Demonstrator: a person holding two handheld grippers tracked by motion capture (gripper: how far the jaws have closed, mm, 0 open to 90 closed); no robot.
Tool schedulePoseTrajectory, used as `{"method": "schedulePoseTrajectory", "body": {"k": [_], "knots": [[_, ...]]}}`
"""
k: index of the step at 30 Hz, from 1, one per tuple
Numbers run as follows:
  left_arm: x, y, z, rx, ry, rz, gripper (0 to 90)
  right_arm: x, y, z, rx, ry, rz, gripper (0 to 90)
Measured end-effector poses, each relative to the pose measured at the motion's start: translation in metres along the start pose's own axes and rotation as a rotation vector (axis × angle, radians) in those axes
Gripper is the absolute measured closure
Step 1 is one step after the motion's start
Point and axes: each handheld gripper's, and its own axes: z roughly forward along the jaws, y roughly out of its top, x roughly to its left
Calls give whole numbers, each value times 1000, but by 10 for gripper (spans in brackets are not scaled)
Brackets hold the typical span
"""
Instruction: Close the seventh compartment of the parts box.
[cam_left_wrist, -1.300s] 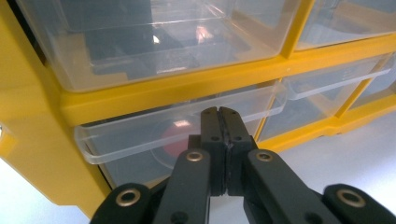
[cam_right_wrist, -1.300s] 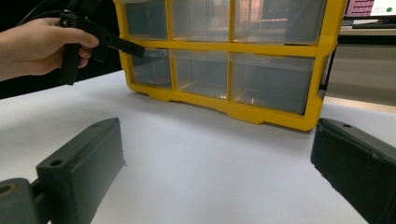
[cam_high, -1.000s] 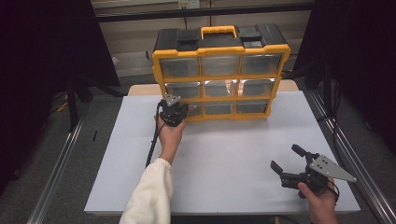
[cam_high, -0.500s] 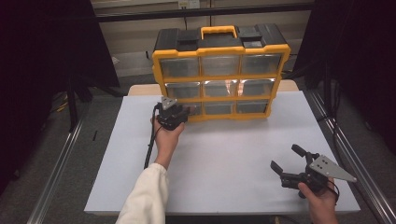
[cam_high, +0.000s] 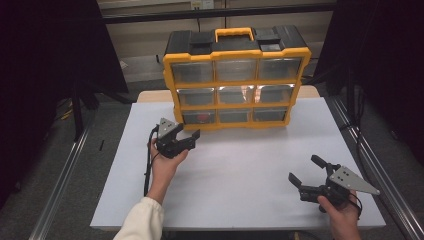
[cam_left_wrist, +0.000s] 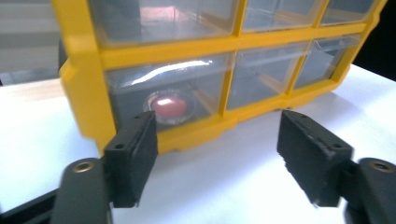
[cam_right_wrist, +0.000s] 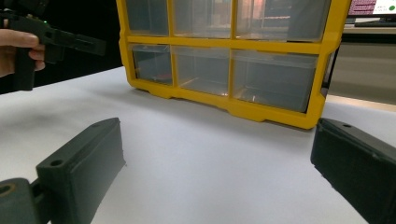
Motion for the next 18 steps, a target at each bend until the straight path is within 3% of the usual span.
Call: {"method": "schedulePoseTrajectory", "body": {"k": [7, 10, 13, 18], "knots": [[9, -14, -24, -11, 11, 10, 165, 1, 0, 1, 2, 6, -5, 20], [12, -18, -33, -28, -6, 4, 138, 1, 0, 2, 2, 6, -7, 20], [17, -23, -42, -27, -6, 44, 115, 1, 0, 2, 3, 7, -7, 20], [22, -29, -54, -39, -3, 33, 76, 1, 0, 2, 1, 5, -6, 19]]}}
